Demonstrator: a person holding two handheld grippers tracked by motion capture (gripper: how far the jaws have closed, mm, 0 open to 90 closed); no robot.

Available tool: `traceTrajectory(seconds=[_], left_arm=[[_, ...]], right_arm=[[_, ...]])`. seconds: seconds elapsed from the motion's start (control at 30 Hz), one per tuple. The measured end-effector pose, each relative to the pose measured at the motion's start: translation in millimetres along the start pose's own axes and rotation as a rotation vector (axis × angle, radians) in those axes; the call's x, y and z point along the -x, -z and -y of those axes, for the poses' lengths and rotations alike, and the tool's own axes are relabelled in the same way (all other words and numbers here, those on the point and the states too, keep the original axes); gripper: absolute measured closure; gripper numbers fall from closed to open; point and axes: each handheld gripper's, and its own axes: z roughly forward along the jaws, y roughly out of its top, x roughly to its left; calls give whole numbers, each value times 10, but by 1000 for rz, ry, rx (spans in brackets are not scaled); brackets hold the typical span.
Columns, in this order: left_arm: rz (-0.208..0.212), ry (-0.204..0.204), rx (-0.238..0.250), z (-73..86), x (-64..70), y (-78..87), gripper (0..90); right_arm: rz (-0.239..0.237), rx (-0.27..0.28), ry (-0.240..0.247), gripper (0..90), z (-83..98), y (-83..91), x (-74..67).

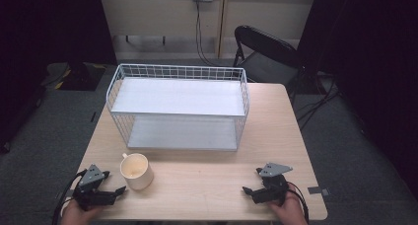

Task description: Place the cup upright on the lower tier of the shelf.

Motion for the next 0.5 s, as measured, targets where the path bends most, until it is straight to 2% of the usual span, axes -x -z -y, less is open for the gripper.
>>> traceTrajectory(seconds=[0.2,0.27,0.5], left_arm=[[-34,35,-37,15,-33,91,159],[-35,28,-28,0,-30,129,169],[-38,56,14,-107,-12,278,167]], right_arm=[[0,0,0,117,0,0,0],[0,0,0,117,0,0,0],[0,0,0,117,0,0,0]])
